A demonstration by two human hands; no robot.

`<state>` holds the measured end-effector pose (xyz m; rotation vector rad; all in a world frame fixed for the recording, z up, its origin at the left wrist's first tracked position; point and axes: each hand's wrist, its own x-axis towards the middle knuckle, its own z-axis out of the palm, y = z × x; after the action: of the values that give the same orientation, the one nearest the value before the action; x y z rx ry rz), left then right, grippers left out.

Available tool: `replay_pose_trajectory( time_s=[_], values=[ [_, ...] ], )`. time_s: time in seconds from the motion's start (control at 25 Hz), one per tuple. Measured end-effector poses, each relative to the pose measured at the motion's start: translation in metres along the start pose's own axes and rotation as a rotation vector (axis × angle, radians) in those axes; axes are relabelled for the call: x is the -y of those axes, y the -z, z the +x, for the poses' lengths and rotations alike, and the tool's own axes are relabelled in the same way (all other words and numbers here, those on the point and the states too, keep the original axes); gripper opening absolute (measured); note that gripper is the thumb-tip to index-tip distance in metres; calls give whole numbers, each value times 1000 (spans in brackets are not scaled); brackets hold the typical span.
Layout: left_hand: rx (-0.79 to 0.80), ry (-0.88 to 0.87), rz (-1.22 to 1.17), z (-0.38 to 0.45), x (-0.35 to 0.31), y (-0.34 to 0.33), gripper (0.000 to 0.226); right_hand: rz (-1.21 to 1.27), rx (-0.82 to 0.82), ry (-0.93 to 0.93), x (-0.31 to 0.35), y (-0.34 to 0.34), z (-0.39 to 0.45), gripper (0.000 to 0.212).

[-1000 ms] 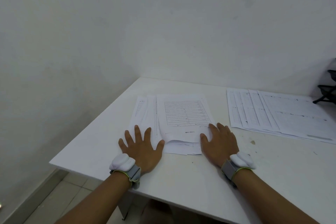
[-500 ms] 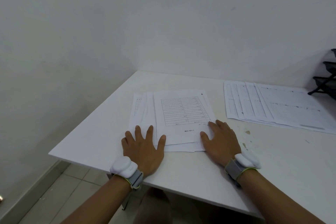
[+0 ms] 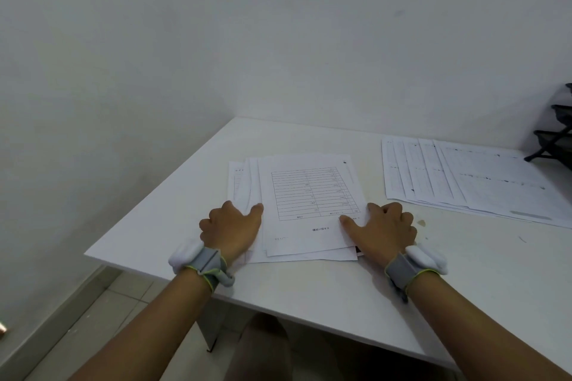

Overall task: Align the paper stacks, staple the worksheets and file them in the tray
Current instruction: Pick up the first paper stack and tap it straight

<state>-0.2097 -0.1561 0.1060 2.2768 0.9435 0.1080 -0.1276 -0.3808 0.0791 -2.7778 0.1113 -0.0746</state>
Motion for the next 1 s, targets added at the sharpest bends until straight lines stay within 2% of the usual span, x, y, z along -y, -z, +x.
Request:
replay_pose_trajectory(
  time_s=[0.2, 0.4, 0.56, 0.68, 1.0],
  values=[
    [200, 96, -401, 29, 3, 3, 78, -49, 8, 55, 3, -4, -11, 66],
    [268, 103, -563, 40, -2, 2, 72, -6, 37, 70, 5, 0, -19, 68],
    [264, 118, -544, 42, -4, -2, 71, 17, 47, 98, 1, 0, -23, 69],
    [238, 97, -544, 42, -9, -6, 62, 50, 46, 135, -4, 0, -25, 69],
    [169, -145, -431, 34, -6, -6, 39, 115, 114, 146, -7, 5, -22, 55]
  ],
)
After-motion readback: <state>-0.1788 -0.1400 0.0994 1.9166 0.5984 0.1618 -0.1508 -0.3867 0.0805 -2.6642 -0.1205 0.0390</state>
